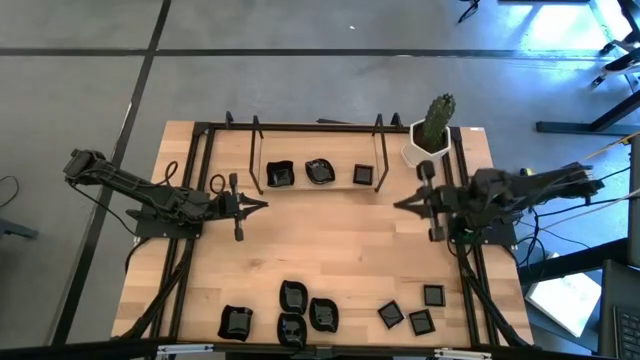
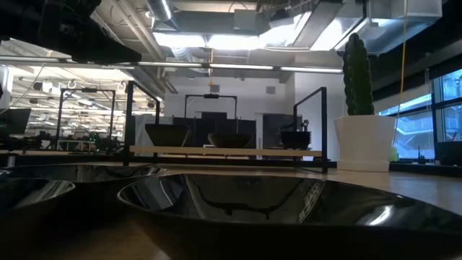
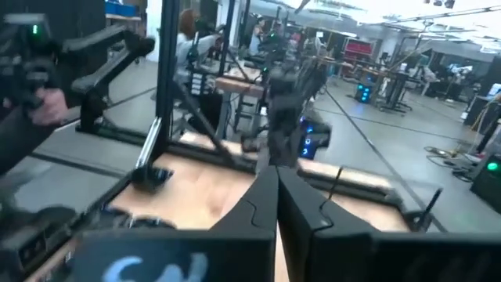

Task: Pick & Place Mini shaped plates
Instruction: Stack the black distorted square plate on top of the black distorted square plate on the shelf

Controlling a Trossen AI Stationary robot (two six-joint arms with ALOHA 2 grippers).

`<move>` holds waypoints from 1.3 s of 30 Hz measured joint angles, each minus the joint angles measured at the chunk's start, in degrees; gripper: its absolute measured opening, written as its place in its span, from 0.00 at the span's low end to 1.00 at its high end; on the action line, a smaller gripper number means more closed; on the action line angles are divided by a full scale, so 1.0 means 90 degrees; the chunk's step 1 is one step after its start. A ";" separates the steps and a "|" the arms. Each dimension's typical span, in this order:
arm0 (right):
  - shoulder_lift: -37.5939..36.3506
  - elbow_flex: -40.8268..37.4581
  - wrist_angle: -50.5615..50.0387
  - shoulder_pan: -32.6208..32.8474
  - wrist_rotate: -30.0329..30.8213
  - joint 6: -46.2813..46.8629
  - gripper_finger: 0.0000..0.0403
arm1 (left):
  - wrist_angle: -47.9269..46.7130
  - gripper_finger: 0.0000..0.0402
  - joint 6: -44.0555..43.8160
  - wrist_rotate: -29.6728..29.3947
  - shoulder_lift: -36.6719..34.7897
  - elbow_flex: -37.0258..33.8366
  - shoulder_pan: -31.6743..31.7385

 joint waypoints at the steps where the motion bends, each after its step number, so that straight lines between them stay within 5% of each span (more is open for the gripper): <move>1: -0.0068 -0.0330 0.0261 0.0000 -0.0072 -0.0005 0.01 | 0.0002 0.01 0.0000 0.0000 0.0001 0.0000 0.0000; 11: -0.0157 -0.2262 0.2376 -0.0002 -0.0768 -0.0153 0.02 | 0.0017 0.01 -0.0091 -0.0032 0.0000 0.0000 0.0000; 17: -0.0155 -0.2432 0.2513 -0.0002 -0.0763 -0.0096 0.02 | 0.0020 0.01 -0.0449 -0.0717 0.0000 0.0000 0.0000; 23: -0.0155 -0.2432 0.2480 -0.0002 -0.0760 0.0018 0.03 | -0.0407 0.01 -0.0479 0.0001 0.0049 0.0718 -0.0172; 26: -0.0155 -0.2432 0.2406 -0.0005 -0.0753 0.0020 0.03 | -0.1505 0.01 -0.0641 0.0096 0.0461 0.1754 -0.0645; 31: -0.0155 -0.2432 0.2374 -0.0005 -0.0751 0.0020 0.03 | -0.3953 0.01 -0.1215 -0.0689 0.1963 0.3968 -0.1700; 39: -0.0155 -0.2432 0.2198 -0.0005 -0.0751 0.0198 0.03 | -0.9345 0.01 -0.5132 0.0201 0.5117 0.7317 -0.2934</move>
